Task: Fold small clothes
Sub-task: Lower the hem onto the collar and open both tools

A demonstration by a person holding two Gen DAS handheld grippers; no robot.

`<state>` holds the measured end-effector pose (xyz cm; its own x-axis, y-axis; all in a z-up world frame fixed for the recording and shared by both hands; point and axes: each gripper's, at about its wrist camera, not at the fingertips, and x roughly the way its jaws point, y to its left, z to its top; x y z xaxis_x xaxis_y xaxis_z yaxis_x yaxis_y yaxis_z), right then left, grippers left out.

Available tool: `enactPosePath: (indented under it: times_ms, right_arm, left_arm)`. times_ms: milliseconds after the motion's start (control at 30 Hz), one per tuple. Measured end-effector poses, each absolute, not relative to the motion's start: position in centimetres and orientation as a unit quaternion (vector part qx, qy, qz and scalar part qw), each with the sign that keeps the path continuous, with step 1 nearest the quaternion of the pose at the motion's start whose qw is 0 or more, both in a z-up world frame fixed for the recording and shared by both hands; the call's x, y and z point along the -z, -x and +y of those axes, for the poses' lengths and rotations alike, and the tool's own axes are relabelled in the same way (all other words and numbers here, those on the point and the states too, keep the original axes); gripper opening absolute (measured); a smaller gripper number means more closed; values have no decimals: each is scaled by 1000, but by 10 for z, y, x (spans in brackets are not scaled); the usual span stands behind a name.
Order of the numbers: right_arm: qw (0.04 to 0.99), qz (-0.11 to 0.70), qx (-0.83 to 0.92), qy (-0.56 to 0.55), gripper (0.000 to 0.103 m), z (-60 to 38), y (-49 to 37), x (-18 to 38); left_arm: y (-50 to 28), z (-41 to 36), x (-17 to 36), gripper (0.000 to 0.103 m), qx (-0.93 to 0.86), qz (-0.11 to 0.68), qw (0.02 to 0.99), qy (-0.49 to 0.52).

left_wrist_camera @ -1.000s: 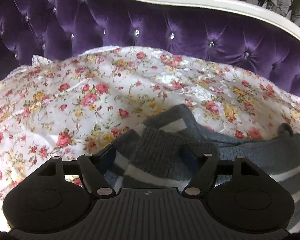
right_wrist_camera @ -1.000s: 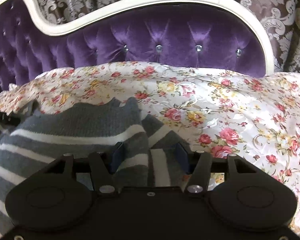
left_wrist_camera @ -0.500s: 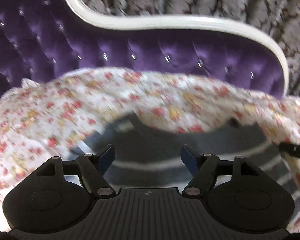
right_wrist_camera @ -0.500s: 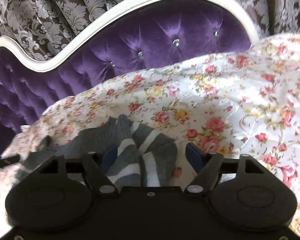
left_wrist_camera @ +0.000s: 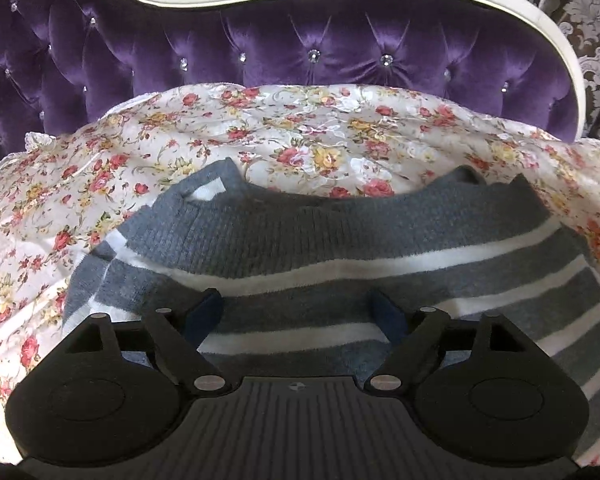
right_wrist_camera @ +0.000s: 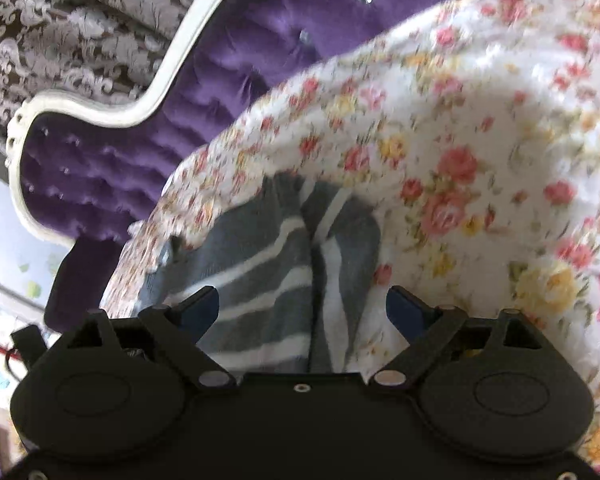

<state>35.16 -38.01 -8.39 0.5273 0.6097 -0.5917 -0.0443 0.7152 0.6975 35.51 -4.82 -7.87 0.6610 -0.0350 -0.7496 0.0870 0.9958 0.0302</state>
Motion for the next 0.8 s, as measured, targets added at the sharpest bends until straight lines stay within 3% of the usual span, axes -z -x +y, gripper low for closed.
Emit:
enactPosePath:
  times_ms: [167, 433, 800]
  right_arm:
    - [782, 463, -257, -328, 93, -373, -352, 89]
    - [760, 453, -297, -360, 103, -364, -355, 98]
    - [773, 440, -259, -378, 103, -355, -357, 97]
  left_arm:
    - [-362, -49, 81, 90, 32, 422, 906, -27]
    - [-362, -56, 87, 95, 11, 417, 908, -26]
    - [-363, -55, 88, 96, 11, 420, 907, -26]
